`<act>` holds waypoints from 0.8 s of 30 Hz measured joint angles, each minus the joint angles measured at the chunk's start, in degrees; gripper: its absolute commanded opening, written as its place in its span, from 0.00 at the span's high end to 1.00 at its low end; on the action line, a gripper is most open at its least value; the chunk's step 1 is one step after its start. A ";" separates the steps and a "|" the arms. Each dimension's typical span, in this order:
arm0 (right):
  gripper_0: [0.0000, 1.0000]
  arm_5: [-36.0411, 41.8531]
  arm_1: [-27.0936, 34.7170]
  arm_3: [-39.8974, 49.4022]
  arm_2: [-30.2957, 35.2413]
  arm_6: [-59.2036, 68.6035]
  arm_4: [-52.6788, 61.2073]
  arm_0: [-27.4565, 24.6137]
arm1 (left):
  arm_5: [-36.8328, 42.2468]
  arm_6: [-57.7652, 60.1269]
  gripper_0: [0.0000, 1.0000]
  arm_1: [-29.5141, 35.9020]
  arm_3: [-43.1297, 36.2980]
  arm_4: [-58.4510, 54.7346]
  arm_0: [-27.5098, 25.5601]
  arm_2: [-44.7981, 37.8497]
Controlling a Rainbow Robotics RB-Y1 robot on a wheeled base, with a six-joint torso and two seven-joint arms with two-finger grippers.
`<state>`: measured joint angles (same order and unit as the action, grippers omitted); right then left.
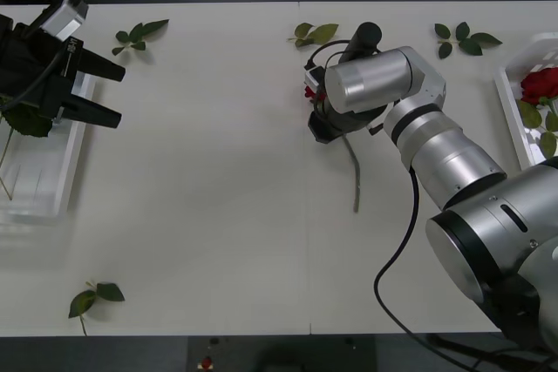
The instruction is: Put the red flowers into the right box and the blue flowers into the left box
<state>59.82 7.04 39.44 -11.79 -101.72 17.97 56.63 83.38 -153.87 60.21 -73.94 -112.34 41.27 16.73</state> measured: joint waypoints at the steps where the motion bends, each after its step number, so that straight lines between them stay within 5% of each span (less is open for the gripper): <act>1: 0.80 0.00 -0.01 0.00 0.00 0.00 0.00 0.00 | 0.18 0.00 0.00 0.00 0.15 0.00 0.21 0.00; 10: 0.98 -0.06 -0.01 -0.04 0.00 0.00 0.00 0.01 | 0.19 0.00 0.00 0.00 0.15 0.00 0.32 0.00; 24: 0.98 1.90 0.32 -0.67 2.81 0.00 4.07 0.91 | 0.19 0.00 0.00 0.00 0.15 0.00 0.32 0.00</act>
<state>61.72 7.36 38.77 -8.98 -101.72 22.04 57.54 83.57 -153.87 60.21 -73.79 -112.34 41.59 16.73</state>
